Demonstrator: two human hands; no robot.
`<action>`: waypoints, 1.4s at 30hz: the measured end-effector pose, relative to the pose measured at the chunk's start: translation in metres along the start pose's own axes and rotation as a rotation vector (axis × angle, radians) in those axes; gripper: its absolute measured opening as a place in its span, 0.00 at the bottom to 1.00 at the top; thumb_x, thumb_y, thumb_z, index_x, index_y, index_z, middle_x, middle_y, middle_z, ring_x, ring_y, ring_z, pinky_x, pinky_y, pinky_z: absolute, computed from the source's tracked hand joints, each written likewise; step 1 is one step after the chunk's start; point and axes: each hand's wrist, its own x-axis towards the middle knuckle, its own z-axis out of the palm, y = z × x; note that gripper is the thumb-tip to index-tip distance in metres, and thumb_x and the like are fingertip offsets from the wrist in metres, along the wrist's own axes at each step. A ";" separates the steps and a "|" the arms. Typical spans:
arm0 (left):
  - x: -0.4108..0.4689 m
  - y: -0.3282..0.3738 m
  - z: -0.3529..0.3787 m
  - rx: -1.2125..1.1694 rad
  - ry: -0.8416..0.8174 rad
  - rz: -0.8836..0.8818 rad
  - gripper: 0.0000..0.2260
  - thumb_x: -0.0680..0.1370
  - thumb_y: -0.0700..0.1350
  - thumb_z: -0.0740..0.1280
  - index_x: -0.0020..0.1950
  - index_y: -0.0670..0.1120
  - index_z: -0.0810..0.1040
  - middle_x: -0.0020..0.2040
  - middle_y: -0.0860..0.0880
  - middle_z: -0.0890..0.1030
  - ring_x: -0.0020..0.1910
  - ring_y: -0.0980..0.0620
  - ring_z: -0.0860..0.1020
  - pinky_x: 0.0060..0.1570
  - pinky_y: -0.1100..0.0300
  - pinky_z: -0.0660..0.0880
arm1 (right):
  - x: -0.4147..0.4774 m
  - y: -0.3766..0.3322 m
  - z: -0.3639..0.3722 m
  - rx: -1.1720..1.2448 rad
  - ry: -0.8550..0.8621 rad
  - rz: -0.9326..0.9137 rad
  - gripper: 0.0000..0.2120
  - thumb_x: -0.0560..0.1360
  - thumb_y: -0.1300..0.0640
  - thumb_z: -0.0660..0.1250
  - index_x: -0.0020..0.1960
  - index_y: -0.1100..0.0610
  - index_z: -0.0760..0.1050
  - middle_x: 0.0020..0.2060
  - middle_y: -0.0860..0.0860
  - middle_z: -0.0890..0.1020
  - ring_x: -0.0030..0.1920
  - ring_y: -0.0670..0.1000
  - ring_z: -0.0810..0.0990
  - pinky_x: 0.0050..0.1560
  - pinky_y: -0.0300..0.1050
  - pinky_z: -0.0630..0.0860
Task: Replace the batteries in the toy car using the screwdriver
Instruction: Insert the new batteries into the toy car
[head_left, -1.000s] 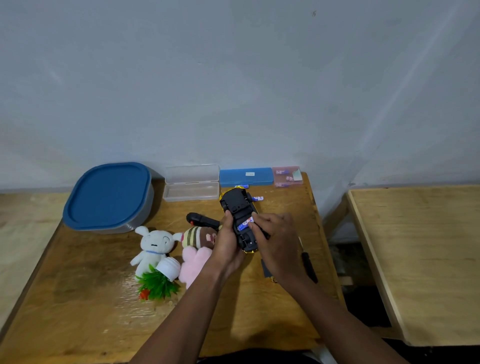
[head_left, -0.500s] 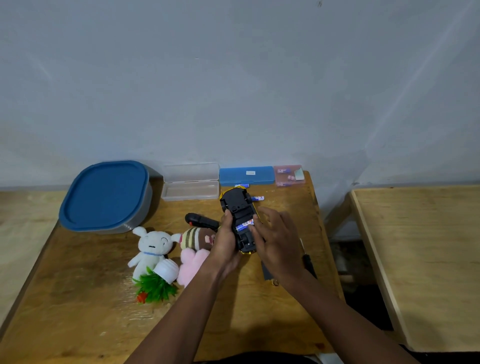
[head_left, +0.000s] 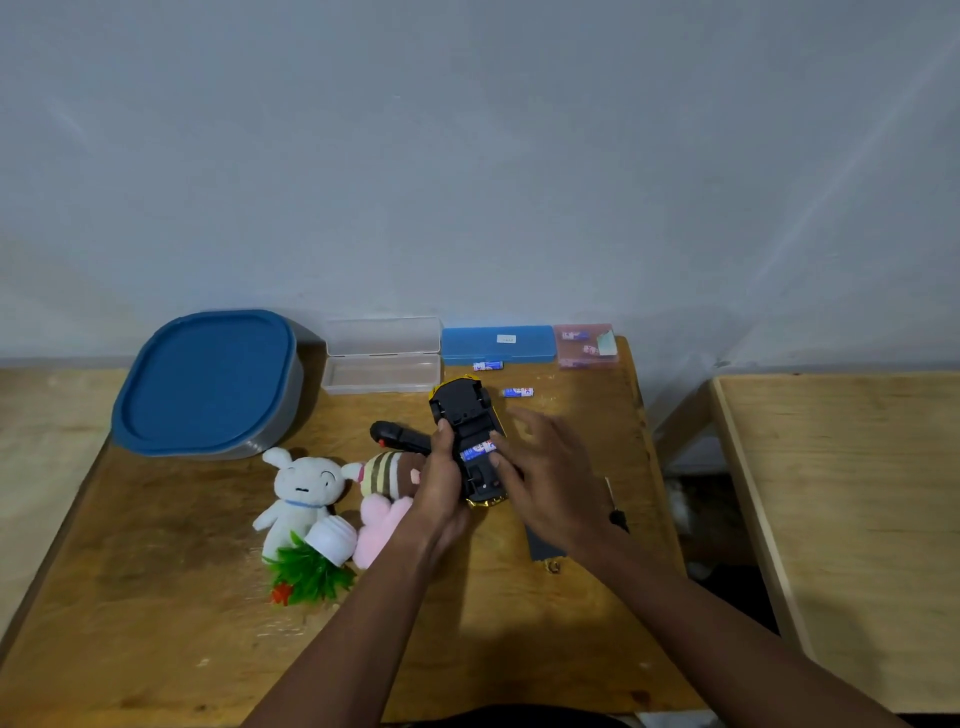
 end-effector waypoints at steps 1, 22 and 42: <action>0.003 0.002 -0.001 0.026 0.014 0.004 0.25 0.84 0.60 0.54 0.69 0.44 0.76 0.58 0.40 0.84 0.54 0.44 0.84 0.47 0.52 0.83 | 0.006 0.005 0.003 0.046 0.003 0.048 0.15 0.81 0.49 0.60 0.60 0.53 0.81 0.63 0.52 0.77 0.59 0.52 0.75 0.58 0.48 0.73; 0.011 0.023 -0.018 0.110 -0.047 -0.061 0.25 0.84 0.60 0.56 0.69 0.43 0.78 0.60 0.40 0.84 0.56 0.41 0.83 0.56 0.47 0.80 | 0.092 0.069 0.050 -0.160 -0.359 0.375 0.07 0.75 0.61 0.65 0.46 0.51 0.79 0.43 0.50 0.80 0.45 0.51 0.78 0.48 0.47 0.77; -0.017 0.006 -0.017 0.058 -0.063 0.077 0.24 0.84 0.59 0.55 0.71 0.45 0.76 0.63 0.41 0.82 0.63 0.41 0.80 0.67 0.42 0.74 | 0.021 -0.038 -0.032 0.560 0.048 0.429 0.08 0.74 0.58 0.72 0.52 0.49 0.84 0.41 0.48 0.80 0.38 0.39 0.76 0.36 0.28 0.71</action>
